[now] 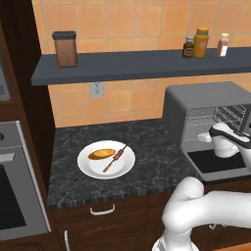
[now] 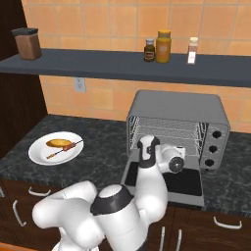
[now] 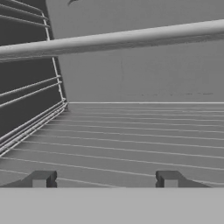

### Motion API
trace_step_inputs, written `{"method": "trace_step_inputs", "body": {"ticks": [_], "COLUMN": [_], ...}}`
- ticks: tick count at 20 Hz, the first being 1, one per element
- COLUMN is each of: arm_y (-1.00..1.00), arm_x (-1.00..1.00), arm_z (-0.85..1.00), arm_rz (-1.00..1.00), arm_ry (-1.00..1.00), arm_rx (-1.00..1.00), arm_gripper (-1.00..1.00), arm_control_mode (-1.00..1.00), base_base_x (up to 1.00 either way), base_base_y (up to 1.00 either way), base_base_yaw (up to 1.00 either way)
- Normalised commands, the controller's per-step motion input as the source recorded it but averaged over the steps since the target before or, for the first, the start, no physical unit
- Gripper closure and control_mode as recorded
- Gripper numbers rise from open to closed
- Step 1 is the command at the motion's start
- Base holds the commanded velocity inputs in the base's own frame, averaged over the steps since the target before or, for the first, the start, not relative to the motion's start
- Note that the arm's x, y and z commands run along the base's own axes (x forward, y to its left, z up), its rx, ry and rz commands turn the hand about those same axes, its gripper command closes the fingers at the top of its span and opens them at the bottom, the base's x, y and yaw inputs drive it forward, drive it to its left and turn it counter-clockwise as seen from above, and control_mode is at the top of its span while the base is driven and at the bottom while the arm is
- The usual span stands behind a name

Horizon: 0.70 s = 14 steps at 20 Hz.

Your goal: Pick up the kebab skewer and baguette bread, and place them inside the toaster oven. Close the toaster oven door and start by setting the timer.

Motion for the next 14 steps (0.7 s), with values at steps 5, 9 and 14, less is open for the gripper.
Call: {"method": "trace_step_inputs", "body": {"ticks": [5, 9, 14], "arm_y": [-0.06, -0.03, 0.01], "arm_x": [0.11, 0.00, -0.40], "arm_z": [-0.44, -0.83, -0.93], "arm_rz": [0.00, 0.00, 0.00], "arm_ry": [0.02, 0.14, 0.21], "arm_rx": [-0.02, -0.08, -0.11], "arm_gripper": [-1.00, -1.00, -1.00], "arm_control_mode": [-1.00, -1.00, -1.00], "base_base_x": [0.00, 0.00, 0.00], "base_base_y": [0.00, 0.00, 0.00], "base_base_yaw": [0.00, 0.00, 0.00]}}
